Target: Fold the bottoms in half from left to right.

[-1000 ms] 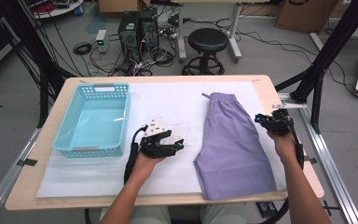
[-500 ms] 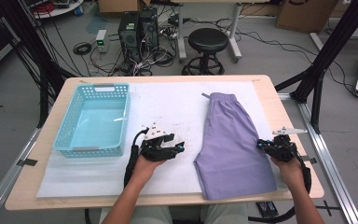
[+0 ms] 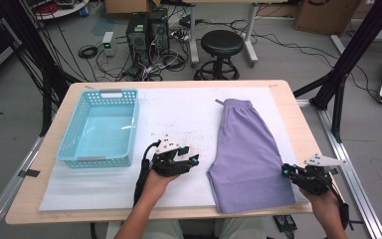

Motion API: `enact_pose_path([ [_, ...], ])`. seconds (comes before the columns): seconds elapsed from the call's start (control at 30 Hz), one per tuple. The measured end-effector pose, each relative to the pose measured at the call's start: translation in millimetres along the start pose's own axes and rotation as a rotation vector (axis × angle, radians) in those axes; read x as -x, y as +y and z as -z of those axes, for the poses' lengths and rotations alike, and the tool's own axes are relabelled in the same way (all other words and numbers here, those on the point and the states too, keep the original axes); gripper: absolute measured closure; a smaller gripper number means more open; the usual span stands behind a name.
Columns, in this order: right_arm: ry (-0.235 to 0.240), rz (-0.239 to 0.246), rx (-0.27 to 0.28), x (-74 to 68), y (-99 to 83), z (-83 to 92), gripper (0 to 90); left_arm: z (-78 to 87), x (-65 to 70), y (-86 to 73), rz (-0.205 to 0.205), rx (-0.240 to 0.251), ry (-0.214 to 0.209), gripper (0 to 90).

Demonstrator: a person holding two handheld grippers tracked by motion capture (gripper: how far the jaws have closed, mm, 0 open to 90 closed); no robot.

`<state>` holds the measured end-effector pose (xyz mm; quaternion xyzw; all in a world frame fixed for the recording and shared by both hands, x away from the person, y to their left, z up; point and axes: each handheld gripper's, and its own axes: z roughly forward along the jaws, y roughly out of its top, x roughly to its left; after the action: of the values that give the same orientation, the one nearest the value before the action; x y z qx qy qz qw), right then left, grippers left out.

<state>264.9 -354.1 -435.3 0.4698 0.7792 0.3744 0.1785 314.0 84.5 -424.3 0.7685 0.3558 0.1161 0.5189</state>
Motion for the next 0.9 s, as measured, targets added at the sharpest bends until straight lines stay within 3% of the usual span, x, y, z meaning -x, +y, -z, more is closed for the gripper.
enact_pose_path([
  [0.1,-0.03,0.012,-0.048,-4.5,-7.3,-2.0,73.4,-4.2,4.9,-1.8,-0.001,-0.005,-0.009,49.1],
  [0.2,-0.032,-0.008,-0.021,-5.0,-10.9,5.8,72.8,-8.7,10.2,-1.8,-0.015,-0.017,-0.023,49.1],
  [0.23,-0.029,-0.012,-0.014,-5.1,-11.7,9.9,77.4,-10.9,11.9,-2.0,-0.016,-0.023,-0.028,49.1],
  [0.33,-0.002,-0.012,-0.026,-3.7,-15.8,15.4,84.6,-16.3,15.1,-2.4,-0.016,-0.033,-0.036,49.1],
  [0.43,0.034,0.012,-0.067,-5.8,-20.0,10.1,90.0,-20.2,18.1,-2.5,-0.02,-0.042,-0.041,49.2],
  [0.47,0.03,0.026,-0.092,-8.0,-20.9,7.3,90.0,-21.5,19.4,-2.4,-0.022,-0.043,-0.042,49.2],
  [0.7,0.067,0.065,-0.112,-17.1,-22.9,13.9,90.0,-21.2,18.8,-1.8,-0.022,-0.035,-0.033,49.1],
  [0.9,0.062,0.012,0.042,-16.0,-14.8,23.5,56.2,-16.8,17.8,-0.6,-0.017,-0.003,-0.03,46.9],
])
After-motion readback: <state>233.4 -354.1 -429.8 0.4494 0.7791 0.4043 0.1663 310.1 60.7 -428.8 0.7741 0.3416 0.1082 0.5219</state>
